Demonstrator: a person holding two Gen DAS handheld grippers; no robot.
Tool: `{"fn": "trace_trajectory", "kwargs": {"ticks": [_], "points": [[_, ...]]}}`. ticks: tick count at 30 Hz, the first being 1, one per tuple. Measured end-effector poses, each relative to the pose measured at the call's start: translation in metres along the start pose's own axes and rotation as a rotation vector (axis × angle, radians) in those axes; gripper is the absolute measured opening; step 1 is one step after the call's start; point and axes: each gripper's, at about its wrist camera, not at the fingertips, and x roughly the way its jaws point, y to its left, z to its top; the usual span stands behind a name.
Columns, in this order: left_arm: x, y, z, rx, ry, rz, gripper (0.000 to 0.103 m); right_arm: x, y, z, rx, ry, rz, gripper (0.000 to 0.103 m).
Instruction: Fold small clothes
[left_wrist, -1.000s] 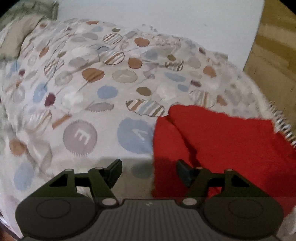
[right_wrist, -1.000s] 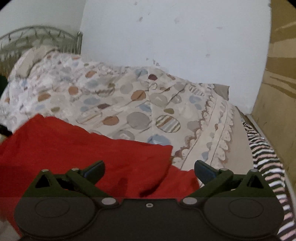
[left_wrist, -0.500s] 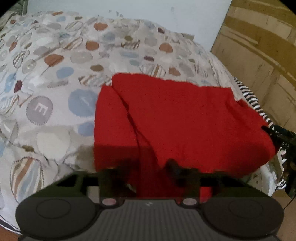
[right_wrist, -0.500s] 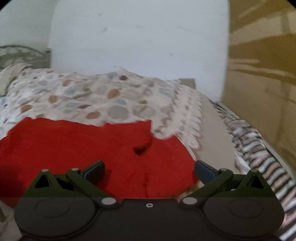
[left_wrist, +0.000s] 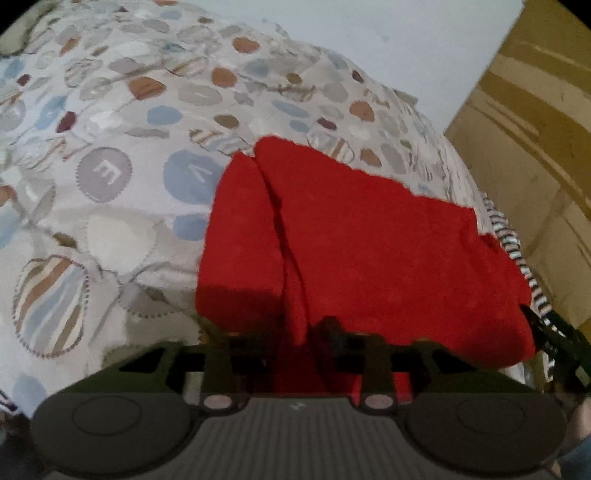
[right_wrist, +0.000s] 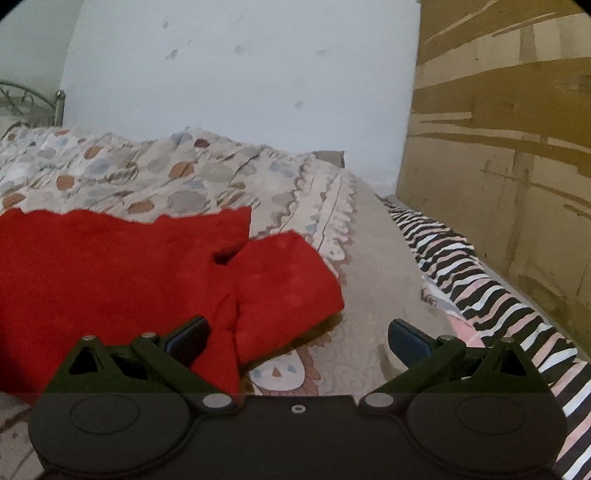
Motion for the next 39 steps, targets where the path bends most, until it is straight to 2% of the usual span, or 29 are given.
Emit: {"fn": "trace_trajectory", "kwargs": {"ticks": [1, 3, 5, 6, 9, 12, 17, 19, 24, 26, 28, 31, 34, 39], "points": [[-0.004, -0.001, -0.001, -0.003, -0.020, 0.001, 0.075, -0.004, 0.001, 0.002, -0.002, -0.020, -0.003, 0.102], [-0.014, -0.002, -0.003, -0.017, -0.081, 0.019, 0.091, -0.014, 0.006, 0.007, -0.008, -0.063, 0.004, 0.102], [-0.018, -0.002, -0.002, -0.034, -0.120, 0.033, 0.095, -0.025, 0.014, 0.012, -0.012, -0.102, 0.025, 0.103], [-0.019, -0.002, -0.003, -0.048, -0.136, 0.042, 0.101, -0.029, 0.018, 0.015, -0.016, -0.116, 0.045, 0.103], [-0.017, 0.000, -0.002, -0.071, -0.165, 0.103, 0.102, -0.034, 0.038, 0.023, -0.055, -0.127, 0.098, 0.103], [-0.014, -0.002, -0.004, -0.051, -0.181, 0.152, 0.102, -0.022, 0.049, 0.033, -0.065, -0.084, 0.152, 0.103], [-0.009, -0.008, -0.015, -0.006, -0.205, 0.132, 0.102, 0.032, 0.029, 0.069, 0.022, 0.089, 0.312, 0.099], [-0.008, -0.009, -0.017, -0.003, -0.213, 0.120, 0.102, 0.056, 0.025, 0.080, 0.012, 0.142, 0.341, 0.086], [-0.006, -0.009, -0.021, 0.001, -0.213, 0.103, 0.102, 0.107, 0.022, 0.090, 0.043, 0.271, 0.375, 0.059], [-0.005, -0.008, -0.021, 0.003, -0.203, 0.112, 0.102, 0.116, 0.027, 0.091, 0.017, 0.297, 0.385, 0.040], [-0.004, -0.007, -0.022, -0.002, -0.198, 0.108, 0.102, 0.119, 0.028, 0.090, -0.010, 0.302, 0.370, 0.006], [-0.008, -0.004, -0.022, -0.013, -0.202, 0.079, 0.102, 0.110, 0.018, 0.092, 0.023, 0.265, 0.341, 0.005], [-0.010, -0.002, -0.024, -0.028, -0.201, 0.050, 0.102, 0.101, 0.009, 0.088, 0.003, 0.243, 0.297, 0.005], [-0.004, -0.001, -0.024, -0.047, -0.170, 0.074, 0.102, 0.096, 0.008, 0.072, -0.004, 0.239, 0.268, 0.005]]}}
